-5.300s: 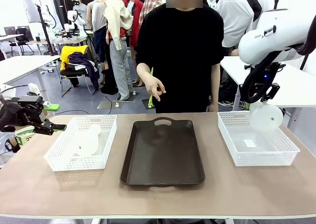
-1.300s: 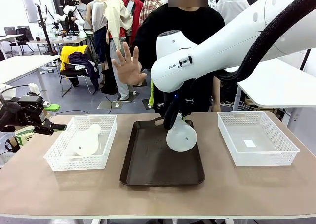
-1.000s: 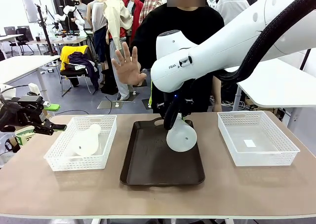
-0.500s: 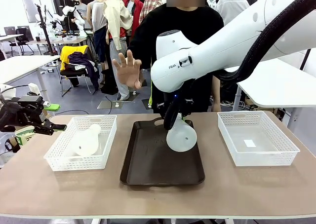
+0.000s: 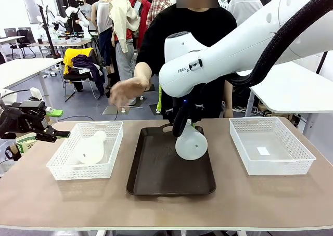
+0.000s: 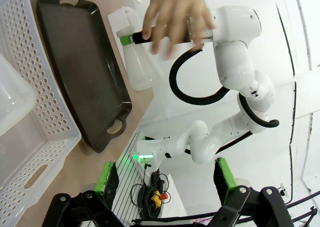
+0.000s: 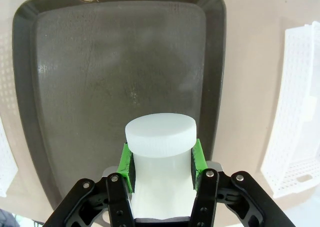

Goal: Prepare the laboratory tools.
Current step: Place the picked Big flask upright in the Handle tray as instructed by the person.

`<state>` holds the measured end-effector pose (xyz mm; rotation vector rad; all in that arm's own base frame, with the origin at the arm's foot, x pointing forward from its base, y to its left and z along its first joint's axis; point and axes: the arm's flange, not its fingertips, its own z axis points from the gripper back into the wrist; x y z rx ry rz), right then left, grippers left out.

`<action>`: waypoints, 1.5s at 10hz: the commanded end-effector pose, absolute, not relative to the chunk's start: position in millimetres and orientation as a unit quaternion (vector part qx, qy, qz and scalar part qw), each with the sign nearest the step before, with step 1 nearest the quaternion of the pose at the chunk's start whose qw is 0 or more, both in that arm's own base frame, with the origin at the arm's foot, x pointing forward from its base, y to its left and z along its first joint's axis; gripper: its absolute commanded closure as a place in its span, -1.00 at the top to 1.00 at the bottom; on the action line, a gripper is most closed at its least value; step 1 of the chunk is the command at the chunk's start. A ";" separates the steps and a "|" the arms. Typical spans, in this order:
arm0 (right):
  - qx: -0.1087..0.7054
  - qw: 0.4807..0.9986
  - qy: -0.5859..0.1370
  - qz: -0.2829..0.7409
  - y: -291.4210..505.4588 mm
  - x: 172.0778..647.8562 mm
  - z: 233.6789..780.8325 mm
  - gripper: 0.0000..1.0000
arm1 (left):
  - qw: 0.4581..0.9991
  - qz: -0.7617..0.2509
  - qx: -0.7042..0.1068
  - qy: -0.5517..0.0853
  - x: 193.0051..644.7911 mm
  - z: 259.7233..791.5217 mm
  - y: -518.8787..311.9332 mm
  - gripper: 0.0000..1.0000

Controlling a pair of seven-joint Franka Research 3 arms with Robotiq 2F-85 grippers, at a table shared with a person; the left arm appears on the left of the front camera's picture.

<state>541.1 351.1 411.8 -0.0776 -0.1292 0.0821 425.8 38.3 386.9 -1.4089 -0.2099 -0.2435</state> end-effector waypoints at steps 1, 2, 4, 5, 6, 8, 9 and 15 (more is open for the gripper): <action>-0.039 0.996 -0.065 0.041 350.8 540.9 412.6 -1.00 | 0.754 -0.113 -0.640 -0.096 424.9 387.9 39.8 1.00; -0.039 0.996 -0.065 0.041 350.8 540.9 412.6 -1.00 | 0.754 -0.113 -0.640 -0.096 424.9 387.9 39.8 1.00; -0.039 0.996 -0.065 0.041 350.8 540.9 412.6 -1.00 | 0.754 -0.113 -0.640 -0.096 424.9 387.9 39.8 1.00; -0.039 0.996 -0.065 0.041 350.8 540.9 412.6 -1.00 | 0.754 -0.113 -0.640 -0.096 424.9 387.9 39.8 1.00; -0.039 0.996 -0.065 0.041 350.8 540.9 412.6 -1.00 | 0.754 -0.113 -0.640 -0.096 424.9 387.9 39.8 1.00; -0.039 0.996 -0.065 0.041 350.8 540.9 412.6 -1.00 | 0.754 -0.113 -0.640 -0.096 424.9 387.9 39.8 1.00; -0.039 0.996 -0.065 0.041 350.8 540.9 412.6 -1.00 | 0.754 -0.113 -0.640 -0.096 424.9 387.9 39.8 1.00; -0.039 0.996 -0.065 0.041 350.8 540.9 412.6 -1.00 | 0.754 -0.113 -0.640 -0.096 424.9 387.9 39.8 1.00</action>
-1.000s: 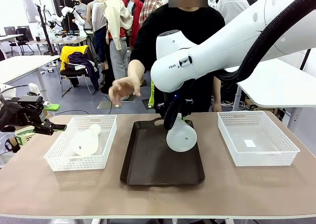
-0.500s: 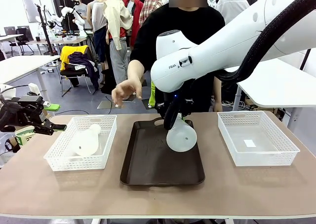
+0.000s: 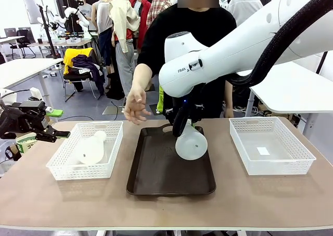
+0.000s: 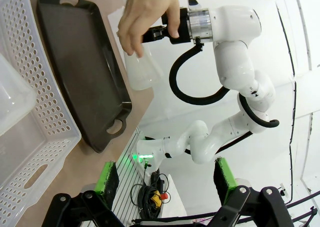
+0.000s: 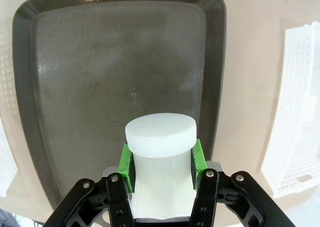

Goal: Prepare the laboratory tools.
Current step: Place the picked Big flask upright in the Handle tray as instructed by the person.

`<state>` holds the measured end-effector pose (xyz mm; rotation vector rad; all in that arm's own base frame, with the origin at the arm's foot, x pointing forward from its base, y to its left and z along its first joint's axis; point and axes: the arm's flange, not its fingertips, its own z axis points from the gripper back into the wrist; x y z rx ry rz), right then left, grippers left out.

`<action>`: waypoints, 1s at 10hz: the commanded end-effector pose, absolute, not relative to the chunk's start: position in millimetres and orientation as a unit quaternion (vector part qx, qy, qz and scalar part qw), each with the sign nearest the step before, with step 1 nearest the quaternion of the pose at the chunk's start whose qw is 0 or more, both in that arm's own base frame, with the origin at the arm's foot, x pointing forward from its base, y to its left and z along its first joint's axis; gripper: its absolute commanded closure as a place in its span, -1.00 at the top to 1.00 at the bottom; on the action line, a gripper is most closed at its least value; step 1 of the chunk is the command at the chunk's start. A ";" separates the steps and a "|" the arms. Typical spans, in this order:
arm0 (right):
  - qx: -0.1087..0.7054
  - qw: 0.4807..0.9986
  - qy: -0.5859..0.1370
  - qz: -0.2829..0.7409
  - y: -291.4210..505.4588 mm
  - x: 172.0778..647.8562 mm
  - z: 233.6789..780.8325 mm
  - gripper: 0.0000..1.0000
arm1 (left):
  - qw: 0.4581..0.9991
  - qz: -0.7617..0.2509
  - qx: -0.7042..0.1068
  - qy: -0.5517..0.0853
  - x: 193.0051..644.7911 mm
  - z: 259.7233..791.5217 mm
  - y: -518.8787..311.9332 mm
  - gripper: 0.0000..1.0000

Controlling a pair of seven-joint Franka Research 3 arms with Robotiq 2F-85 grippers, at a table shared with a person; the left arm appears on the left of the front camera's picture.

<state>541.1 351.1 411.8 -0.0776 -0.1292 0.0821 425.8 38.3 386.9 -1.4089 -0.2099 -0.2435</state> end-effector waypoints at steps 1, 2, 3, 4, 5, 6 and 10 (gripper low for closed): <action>-0.039 0.996 -0.065 0.041 350.8 540.9 412.6 -1.00 | 0.754 -0.113 -0.640 -0.096 424.9 387.9 39.8 1.00; -0.039 0.996 -0.065 0.041 350.8 540.9 412.6 -1.00 | 0.754 -0.113 -0.640 -0.096 424.9 387.9 39.8 1.00; -0.039 0.996 -0.065 0.041 350.8 540.9 412.6 -1.00 | 0.754 -0.113 -0.640 -0.096 424.9 387.9 39.8 1.00; -0.039 0.996 -0.065 0.041 350.8 540.9 412.6 -1.00 | 0.754 -0.113 -0.640 -0.096 424.9 387.9 39.8 1.00; -0.039 0.996 -0.065 0.041 350.8 540.9 412.6 -1.00 | 0.754 -0.113 -0.640 -0.096 424.9 387.9 39.8 1.00; -0.039 0.996 -0.065 0.041 350.8 540.9 412.6 -1.00 | 0.754 -0.113 -0.640 -0.096 424.9 387.9 39.8 1.00; -0.019 0.994 -0.078 0.076 355.1 541.8 415.8 -1.00 | 0.754 -0.113 -0.640 -0.096 424.9 387.9 39.8 1.00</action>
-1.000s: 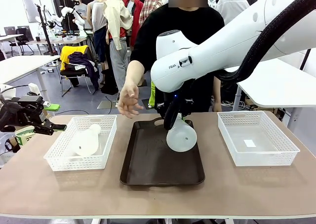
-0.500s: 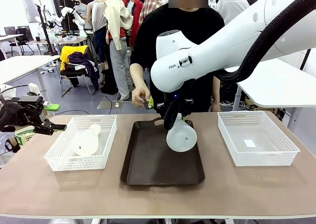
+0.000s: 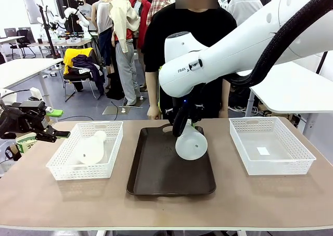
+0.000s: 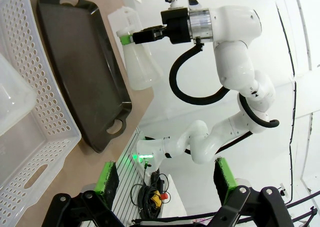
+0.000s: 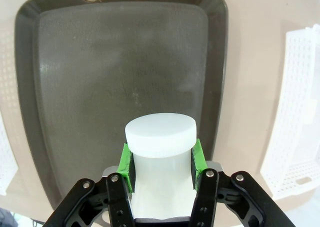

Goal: Prepare the laboratory tools.
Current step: Place the picked Big flask upright in the Handle tray as instructed by the person.

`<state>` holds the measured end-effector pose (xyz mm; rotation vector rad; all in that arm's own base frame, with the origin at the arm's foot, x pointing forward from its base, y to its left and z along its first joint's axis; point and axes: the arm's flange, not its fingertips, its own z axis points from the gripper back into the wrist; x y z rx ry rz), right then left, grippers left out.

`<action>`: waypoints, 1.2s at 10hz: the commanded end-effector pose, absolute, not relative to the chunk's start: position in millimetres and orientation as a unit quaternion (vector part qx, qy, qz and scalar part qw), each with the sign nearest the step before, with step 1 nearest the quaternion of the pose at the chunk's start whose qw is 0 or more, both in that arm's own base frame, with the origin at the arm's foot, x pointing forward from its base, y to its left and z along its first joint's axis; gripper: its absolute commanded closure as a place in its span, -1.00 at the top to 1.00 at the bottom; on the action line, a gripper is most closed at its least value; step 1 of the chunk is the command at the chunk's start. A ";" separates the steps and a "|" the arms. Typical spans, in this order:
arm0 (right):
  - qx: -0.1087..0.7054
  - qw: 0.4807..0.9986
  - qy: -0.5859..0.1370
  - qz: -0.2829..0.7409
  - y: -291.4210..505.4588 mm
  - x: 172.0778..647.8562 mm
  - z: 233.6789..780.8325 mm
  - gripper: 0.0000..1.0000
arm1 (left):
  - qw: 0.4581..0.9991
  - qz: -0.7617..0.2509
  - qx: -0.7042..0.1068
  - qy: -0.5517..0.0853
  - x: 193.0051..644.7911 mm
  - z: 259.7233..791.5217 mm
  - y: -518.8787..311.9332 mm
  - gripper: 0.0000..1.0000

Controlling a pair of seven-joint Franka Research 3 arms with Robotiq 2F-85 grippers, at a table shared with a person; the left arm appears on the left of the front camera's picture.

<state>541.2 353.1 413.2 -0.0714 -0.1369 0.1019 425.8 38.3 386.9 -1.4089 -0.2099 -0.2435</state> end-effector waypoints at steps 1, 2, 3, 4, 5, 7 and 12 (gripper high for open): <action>0.006 0.988 -0.100 0.118 355.3 542.6 422.2 -1.00 | 0.754 -0.113 -0.640 -0.096 424.9 387.9 39.8 1.00; 0.032 0.976 -0.139 0.163 351.4 542.7 433.8 -1.00 | 0.754 -0.113 -0.640 -0.096 424.9 387.9 39.8 1.00; 0.053 0.964 -0.171 0.194 346.0 542.9 445.6 -1.00 | 0.754 -0.113 -0.640 -0.096 424.9 387.9 39.8 1.00; 0.079 0.947 -0.207 0.233 341.3 540.9 454.2 -1.00 | 0.754 -0.113 -0.640 -0.096 424.9 387.9 39.8 1.00; 0.138 0.911 -0.245 0.300 333.0 540.9 459.0 -1.00 | 0.754 -0.113 -0.640 -0.096 424.9 387.9 39.8 1.00; 0.255 0.838 -0.297 0.379 317.2 546.5 459.6 -1.00 | 0.754 -0.113 -0.640 -0.096 424.9 387.9 39.8 1.00; 0.384 0.662 -0.396 0.508 291.2 541.2 436.7 -1.00 | 0.754 -0.113 -0.640 -0.096 424.9 387.9 39.8 1.00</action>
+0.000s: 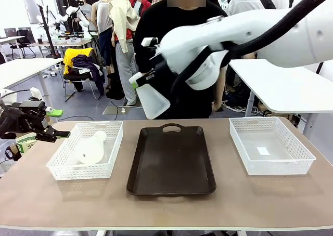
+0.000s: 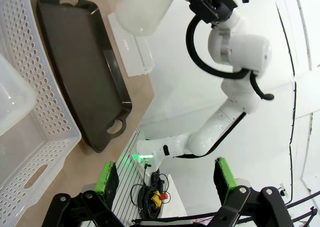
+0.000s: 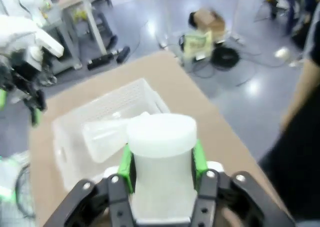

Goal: Prepare the laboratory tools.
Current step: Place the picked Big flask upright in the Handle tray as instructed by the person.

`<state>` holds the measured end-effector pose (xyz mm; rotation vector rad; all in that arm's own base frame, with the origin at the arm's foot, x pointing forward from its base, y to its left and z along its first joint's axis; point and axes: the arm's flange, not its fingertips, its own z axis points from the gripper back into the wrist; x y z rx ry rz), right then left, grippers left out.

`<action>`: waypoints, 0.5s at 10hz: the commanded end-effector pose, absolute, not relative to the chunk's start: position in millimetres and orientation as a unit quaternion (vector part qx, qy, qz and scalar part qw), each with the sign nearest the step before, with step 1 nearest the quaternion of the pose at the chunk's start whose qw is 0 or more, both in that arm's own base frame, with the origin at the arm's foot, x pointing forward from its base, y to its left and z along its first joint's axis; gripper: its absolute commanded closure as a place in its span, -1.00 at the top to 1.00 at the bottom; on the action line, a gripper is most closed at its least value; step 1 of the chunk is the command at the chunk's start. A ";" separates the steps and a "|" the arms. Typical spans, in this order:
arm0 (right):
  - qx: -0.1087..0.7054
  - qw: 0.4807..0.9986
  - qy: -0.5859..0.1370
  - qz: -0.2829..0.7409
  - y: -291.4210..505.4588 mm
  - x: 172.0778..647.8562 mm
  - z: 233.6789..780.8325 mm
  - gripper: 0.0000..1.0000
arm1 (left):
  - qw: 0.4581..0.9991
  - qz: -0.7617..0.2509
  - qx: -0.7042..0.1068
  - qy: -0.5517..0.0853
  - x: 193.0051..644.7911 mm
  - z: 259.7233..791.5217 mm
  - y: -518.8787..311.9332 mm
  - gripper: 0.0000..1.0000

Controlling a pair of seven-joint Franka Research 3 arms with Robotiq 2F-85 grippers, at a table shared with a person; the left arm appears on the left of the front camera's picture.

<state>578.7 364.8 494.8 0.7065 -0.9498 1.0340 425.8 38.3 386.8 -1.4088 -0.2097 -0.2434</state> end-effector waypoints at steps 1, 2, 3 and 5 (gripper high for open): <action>0.395 0.651 -0.402 0.509 287.0 542.4 431.9 -1.00 | 0.754 -0.113 -0.640 -0.096 424.9 387.9 39.8 1.00; 0.396 0.642 -0.404 0.517 283.8 542.3 427.9 -1.00 | 0.754 -0.113 -0.640 -0.096 424.9 387.9 39.8 1.00; 0.404 0.631 -0.407 0.522 279.4 542.6 424.8 -1.00 | 0.754 -0.113 -0.640 -0.096 424.9 387.9 39.8 1.00; 0.420 0.655 -0.392 0.491 278.9 545.5 422.0 -1.00 | 0.754 -0.113 -0.640 -0.096 424.9 387.9 39.8 1.00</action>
